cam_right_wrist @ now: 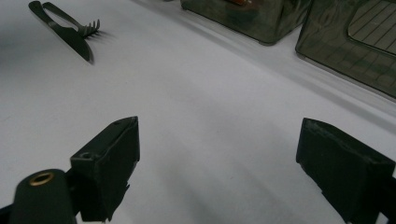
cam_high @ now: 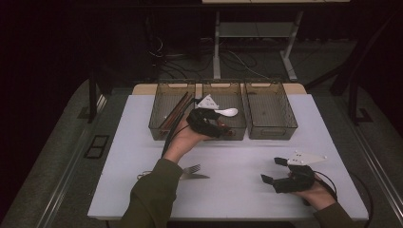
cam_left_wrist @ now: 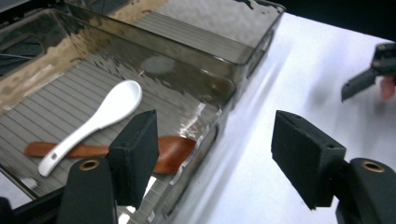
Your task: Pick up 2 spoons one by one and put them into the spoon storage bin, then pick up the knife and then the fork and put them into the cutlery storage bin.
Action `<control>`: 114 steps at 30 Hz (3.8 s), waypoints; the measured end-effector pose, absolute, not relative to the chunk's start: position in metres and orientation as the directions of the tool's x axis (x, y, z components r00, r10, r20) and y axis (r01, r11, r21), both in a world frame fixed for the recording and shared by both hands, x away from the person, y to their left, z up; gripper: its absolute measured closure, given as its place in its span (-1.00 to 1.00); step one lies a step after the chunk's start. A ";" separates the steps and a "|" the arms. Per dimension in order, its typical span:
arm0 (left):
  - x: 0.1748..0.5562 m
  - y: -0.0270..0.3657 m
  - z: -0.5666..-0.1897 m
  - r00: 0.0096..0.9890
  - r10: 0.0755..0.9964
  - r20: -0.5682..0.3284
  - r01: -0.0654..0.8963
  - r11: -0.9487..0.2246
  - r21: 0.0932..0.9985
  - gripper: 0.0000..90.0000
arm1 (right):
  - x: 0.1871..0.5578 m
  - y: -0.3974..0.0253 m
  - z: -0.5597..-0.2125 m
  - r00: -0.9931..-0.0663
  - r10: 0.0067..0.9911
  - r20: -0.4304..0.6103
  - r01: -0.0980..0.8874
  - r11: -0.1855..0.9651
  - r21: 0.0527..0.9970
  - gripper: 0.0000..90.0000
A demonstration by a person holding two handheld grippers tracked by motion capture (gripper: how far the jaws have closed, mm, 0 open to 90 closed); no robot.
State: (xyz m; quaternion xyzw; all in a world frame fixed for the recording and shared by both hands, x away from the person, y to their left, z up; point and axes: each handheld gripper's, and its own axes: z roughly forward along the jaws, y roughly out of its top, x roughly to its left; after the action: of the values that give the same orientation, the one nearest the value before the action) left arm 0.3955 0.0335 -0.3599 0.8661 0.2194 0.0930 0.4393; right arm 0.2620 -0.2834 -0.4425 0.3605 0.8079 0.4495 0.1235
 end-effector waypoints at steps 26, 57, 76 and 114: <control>0.332 0.105 -0.393 0.858 0.508 -0.077 0.336 -0.441 0.832 -0.22 | 0.262 -0.282 -0.443 -0.705 0.699 0.118 0.472 0.339 0.814 -0.70; 0.303 0.105 -0.436 0.912 0.400 -0.094 0.342 -0.612 0.713 0.98 | 0.261 -0.281 -0.443 -0.702 0.704 0.106 0.470 0.346 0.812 -0.70; 0.333 0.110 -0.439 0.878 0.475 -0.051 0.366 -0.600 0.711 0.98 | 0.263 -0.280 -0.445 -0.701 0.705 0.107 0.475 0.351 0.807 -0.70; 0.333 0.179 -0.445 0.880 0.472 -0.058 0.379 -0.622 0.685 0.88 | 0.263 -0.280 -0.445 -0.702 0.704 0.105 0.476 0.355 0.805 -0.70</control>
State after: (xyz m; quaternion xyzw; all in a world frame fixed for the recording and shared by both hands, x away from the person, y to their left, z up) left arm 0.3326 0.1793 -0.4452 0.8983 0.2366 0.0637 0.3647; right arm 0.2625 -0.2804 -0.4446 0.3629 0.8126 0.4370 0.1305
